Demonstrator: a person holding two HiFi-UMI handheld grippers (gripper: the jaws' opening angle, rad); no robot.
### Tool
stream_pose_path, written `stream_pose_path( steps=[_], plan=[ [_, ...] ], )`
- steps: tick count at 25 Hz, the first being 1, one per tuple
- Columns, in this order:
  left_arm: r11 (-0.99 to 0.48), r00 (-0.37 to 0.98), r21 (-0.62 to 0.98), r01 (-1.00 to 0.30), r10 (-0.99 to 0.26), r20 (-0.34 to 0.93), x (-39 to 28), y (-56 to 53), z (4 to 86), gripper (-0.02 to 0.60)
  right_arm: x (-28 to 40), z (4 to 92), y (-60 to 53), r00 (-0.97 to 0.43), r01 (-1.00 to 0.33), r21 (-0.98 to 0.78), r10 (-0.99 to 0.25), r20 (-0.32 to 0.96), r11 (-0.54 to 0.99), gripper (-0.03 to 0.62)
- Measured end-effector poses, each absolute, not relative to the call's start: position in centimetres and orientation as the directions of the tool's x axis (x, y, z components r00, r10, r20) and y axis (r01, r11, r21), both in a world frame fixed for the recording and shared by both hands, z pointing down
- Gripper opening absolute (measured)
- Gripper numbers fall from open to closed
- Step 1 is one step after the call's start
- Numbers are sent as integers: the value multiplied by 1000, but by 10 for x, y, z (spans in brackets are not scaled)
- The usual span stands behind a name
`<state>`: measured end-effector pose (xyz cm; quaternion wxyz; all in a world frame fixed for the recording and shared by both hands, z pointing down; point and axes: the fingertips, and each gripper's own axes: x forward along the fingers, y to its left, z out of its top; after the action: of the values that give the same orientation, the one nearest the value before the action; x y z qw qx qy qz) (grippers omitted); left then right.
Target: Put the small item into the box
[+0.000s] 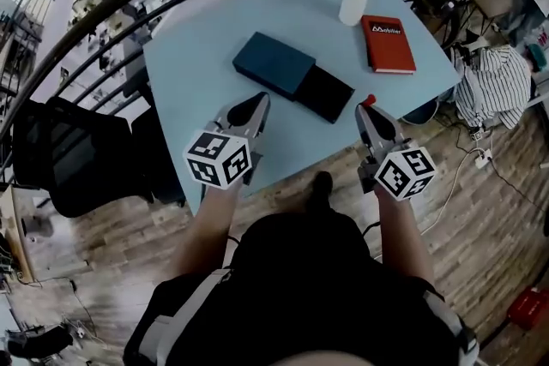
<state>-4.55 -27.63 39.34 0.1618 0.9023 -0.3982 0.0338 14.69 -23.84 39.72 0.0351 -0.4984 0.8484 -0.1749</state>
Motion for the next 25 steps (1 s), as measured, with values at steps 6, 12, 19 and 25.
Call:
stream_pose_path(
  steps=[6, 12, 19, 25],
  plan=[
    [-591, 647, 267, -761, -725, 238, -10, -324, 404, 8, 180, 413, -294, -538, -812, -355, -830, 146, 464, 15],
    [-544, 599, 254, -800, -750, 279, 16, -363, 421, 8, 194, 435, -342, -592, -779, -381, -784, 187, 498, 15],
    [-488, 549, 260, -833, -784, 288, 6, -395, 443, 8, 181, 472, -375, -628, -775, -339, -705, 328, 533, 17],
    [-464, 545, 299, -834, -779, 311, -7, -415, 477, 8, 159, 519, -396, -622, -783, -333, -643, 446, 526, 17]
  ],
)
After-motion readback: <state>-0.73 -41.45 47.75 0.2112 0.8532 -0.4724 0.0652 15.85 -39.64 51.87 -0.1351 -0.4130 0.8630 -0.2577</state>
